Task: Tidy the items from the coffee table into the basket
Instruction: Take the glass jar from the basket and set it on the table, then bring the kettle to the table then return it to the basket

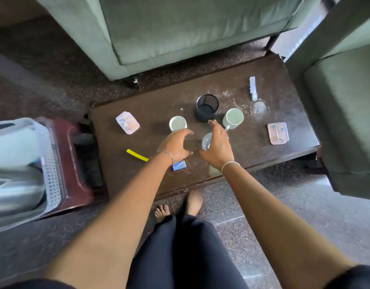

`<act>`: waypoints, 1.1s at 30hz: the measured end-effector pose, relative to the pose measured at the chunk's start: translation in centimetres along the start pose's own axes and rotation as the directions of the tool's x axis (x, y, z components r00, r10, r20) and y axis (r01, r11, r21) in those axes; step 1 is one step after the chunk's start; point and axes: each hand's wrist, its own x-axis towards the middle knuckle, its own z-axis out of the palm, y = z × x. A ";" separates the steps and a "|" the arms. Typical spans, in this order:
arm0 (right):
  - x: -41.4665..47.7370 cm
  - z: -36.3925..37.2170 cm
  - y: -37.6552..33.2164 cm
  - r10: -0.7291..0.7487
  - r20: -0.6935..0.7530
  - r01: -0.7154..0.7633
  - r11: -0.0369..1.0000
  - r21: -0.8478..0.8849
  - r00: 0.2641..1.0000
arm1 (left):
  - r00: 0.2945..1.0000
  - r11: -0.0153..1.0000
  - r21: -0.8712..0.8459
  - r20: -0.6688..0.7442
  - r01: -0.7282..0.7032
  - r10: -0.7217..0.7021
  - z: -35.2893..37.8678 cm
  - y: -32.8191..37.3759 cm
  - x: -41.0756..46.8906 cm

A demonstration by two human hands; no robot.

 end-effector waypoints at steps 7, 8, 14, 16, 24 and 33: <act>-3.6 3.3 -10.4 -0.167 0.010 0.166 0.985 0.035 0.986 | 0.954 0.977 -0.209 -0.282 0.043 -0.102 -6.6 -5.6 -9.1; -4.3 4.2 -12.1 -0.208 0.025 0.208 0.978 0.018 0.978 | 0.941 0.967 -0.247 -0.312 0.053 -0.131 -7.5 -6.7 -10.7; -8.9 10.4 -22.2 -0.406 0.118 0.410 0.912 -0.013 0.906 | 0.857 0.941 -0.338 -0.478 0.023 -0.192 -12.3 -14.3 -20.5; -10.4 12.9 -25.5 -0.443 0.144 0.449 0.893 -0.011 0.885 | 0.838 0.939 -0.343 -0.506 0.020 -0.203 -14.0 -17.3 -23.7; -15.1 22.1 -38.0 -0.539 0.208 0.543 0.839 0.045 0.816 | 0.606 0.964 -0.253 -0.756 0.077 -0.247 -20.0 -28.9 -33.2; -16.6 29.8 -46.1 -0.627 0.335 0.674 0.738 -0.033 0.703 | 0.651 0.875 -0.241 -0.593 0.419 -0.475 -23.2 -39.6 -34.9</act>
